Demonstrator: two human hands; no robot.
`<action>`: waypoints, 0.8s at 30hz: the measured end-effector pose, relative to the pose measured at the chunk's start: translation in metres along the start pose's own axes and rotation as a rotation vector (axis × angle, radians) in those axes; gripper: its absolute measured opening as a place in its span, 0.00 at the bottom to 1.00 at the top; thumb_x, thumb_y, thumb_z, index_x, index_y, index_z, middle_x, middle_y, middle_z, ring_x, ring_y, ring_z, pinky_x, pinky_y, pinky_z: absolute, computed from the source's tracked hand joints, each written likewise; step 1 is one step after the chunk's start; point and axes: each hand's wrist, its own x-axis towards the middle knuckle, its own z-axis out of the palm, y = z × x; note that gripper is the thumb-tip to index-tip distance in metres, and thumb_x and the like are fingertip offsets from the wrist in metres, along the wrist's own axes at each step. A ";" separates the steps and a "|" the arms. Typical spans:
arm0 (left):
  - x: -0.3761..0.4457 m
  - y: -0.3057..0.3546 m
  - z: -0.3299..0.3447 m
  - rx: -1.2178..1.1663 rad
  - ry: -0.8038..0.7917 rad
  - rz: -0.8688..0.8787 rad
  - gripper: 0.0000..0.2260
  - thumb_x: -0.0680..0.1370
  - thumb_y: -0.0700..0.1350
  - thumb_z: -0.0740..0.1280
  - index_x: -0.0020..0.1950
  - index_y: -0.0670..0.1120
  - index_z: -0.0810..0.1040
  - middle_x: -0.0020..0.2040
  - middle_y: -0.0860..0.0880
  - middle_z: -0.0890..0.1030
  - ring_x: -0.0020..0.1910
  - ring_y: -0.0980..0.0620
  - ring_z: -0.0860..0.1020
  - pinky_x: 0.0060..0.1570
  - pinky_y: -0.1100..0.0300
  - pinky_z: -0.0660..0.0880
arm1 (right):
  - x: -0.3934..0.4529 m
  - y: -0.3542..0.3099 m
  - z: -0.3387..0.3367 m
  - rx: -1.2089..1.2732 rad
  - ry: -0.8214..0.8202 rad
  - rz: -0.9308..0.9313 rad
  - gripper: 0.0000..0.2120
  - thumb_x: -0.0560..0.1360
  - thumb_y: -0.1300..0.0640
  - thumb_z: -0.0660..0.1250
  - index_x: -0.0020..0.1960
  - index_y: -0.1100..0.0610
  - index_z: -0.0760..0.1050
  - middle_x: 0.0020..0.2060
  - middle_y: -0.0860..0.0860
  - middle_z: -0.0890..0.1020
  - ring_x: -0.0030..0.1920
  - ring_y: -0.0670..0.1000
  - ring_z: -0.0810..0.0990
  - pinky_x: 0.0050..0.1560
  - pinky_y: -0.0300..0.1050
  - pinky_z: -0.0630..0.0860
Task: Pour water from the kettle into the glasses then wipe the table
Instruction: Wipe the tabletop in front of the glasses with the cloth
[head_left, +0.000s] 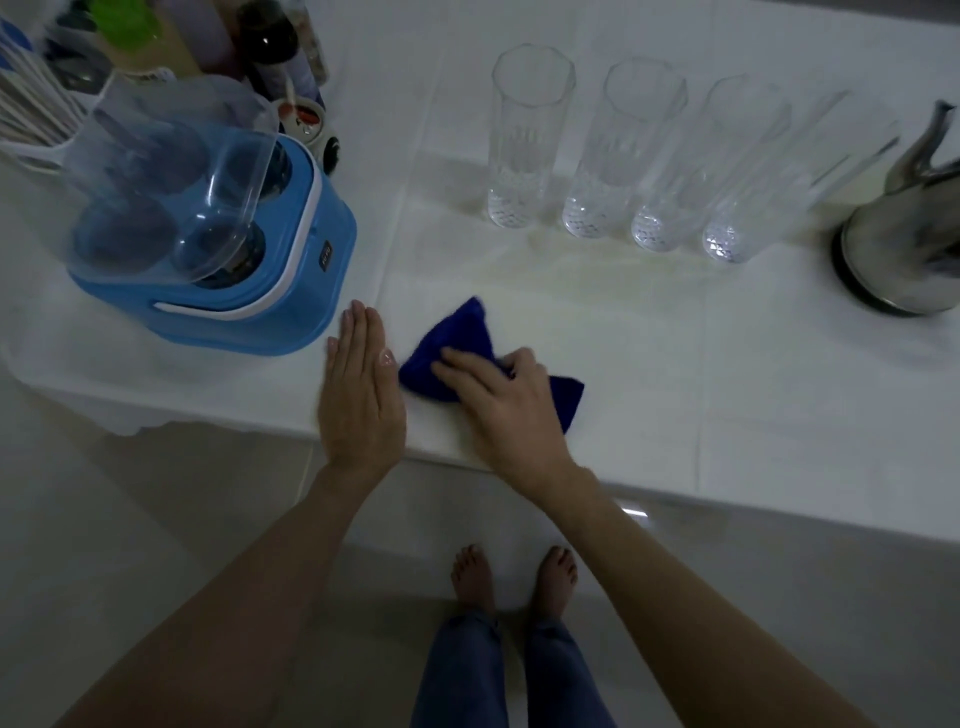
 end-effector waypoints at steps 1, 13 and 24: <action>0.000 0.000 -0.001 0.003 -0.008 0.007 0.28 0.83 0.53 0.40 0.79 0.40 0.54 0.80 0.45 0.55 0.79 0.52 0.52 0.77 0.55 0.46 | -0.015 0.003 -0.003 0.014 -0.046 -0.075 0.22 0.74 0.67 0.68 0.68 0.56 0.78 0.69 0.52 0.78 0.46 0.61 0.77 0.44 0.53 0.70; -0.016 0.003 -0.002 0.361 -0.069 -0.005 0.30 0.83 0.54 0.38 0.79 0.37 0.53 0.79 0.40 0.53 0.79 0.44 0.52 0.76 0.44 0.49 | -0.064 0.082 -0.054 -0.194 0.328 0.675 0.27 0.72 0.68 0.54 0.67 0.61 0.78 0.65 0.57 0.80 0.47 0.68 0.74 0.45 0.56 0.71; -0.016 0.000 -0.004 0.359 -0.071 0.031 0.29 0.83 0.53 0.39 0.79 0.37 0.52 0.79 0.40 0.53 0.79 0.44 0.53 0.76 0.45 0.48 | -0.090 0.013 -0.020 -0.033 -0.022 -0.098 0.24 0.74 0.69 0.66 0.69 0.56 0.75 0.68 0.53 0.78 0.46 0.62 0.79 0.44 0.55 0.73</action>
